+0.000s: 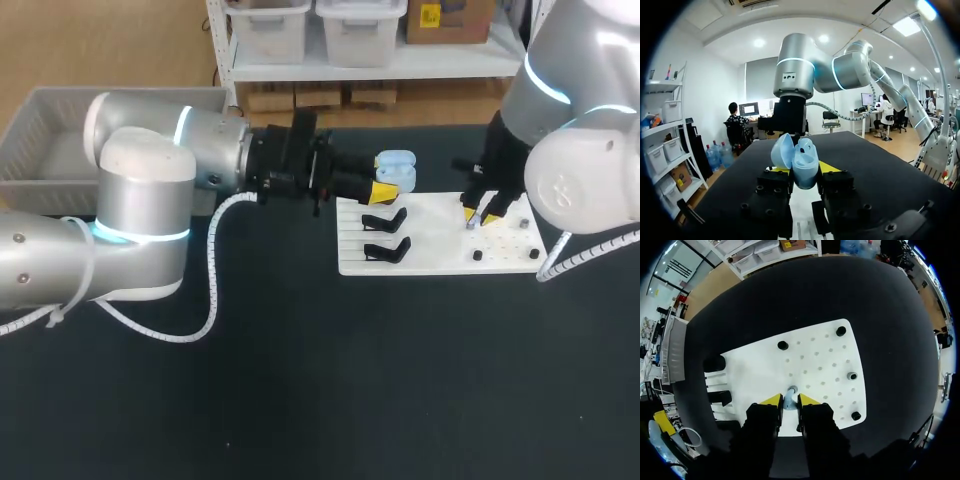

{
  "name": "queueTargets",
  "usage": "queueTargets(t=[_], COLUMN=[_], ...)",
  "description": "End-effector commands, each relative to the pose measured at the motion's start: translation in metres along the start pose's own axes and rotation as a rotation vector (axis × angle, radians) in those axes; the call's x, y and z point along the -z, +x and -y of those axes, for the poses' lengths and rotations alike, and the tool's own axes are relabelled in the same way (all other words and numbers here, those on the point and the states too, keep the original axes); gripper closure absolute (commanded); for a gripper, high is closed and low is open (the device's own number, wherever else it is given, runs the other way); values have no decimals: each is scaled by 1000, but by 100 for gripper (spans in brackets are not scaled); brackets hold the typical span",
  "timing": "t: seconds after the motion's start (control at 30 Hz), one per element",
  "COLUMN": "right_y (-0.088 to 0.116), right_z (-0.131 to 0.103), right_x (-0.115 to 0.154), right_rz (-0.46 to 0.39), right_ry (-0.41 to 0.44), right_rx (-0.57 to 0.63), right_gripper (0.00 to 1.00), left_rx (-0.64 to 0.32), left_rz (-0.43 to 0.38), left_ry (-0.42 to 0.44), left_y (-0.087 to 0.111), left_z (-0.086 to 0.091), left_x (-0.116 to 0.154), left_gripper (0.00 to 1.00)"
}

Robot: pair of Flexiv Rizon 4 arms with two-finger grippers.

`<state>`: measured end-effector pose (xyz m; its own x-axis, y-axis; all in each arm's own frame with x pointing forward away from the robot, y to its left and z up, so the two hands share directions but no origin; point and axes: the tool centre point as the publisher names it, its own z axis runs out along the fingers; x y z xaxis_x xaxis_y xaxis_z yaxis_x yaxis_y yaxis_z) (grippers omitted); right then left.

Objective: Pick up each earbud case from the left stands, insert the matching earbuds, close the lid, and place the case in the box.

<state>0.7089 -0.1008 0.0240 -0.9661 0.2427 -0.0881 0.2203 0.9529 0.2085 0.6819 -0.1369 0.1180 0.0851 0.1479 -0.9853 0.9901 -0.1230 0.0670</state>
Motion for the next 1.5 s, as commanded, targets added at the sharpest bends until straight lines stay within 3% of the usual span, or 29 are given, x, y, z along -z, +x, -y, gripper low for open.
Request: queueTargets(t=[0.03, 0.27, 0.5, 0.63, 0.8, 1.07, 1.5], right_y=[14, 26, 36, 45, 57, 70, 75], right_z=[2, -13, -46, -66, -90, -123, -135], right_x=[25, 81, 148, 172, 180, 179, 159], right_rz=[34, 79, 127, 115, 71, 0, -92], right_ry=[-3, -21, -25, -12, 40, 53, 80], right_rx=[6, 89, 216, 290, 370, 472, 535], right_gripper=[100, 100, 100, 100, 100, 100, 100], left_rx=[-3, -3, -3, -3, -3, -3, -3], left_rz=[2, 2, 2, 2, 2, 2, 2], left_ry=[-4, -4, -4, -4, -4, -4, -4], left_y=[1, 1, 1, 1, 1, 1, 1], left_z=[1, 1, 1, 1, 1, 1, 1], left_x=[0, 0, 0, 0, 0, 0, 0], left_gripper=[100, 100, 100, 100, 100, 100, 100])
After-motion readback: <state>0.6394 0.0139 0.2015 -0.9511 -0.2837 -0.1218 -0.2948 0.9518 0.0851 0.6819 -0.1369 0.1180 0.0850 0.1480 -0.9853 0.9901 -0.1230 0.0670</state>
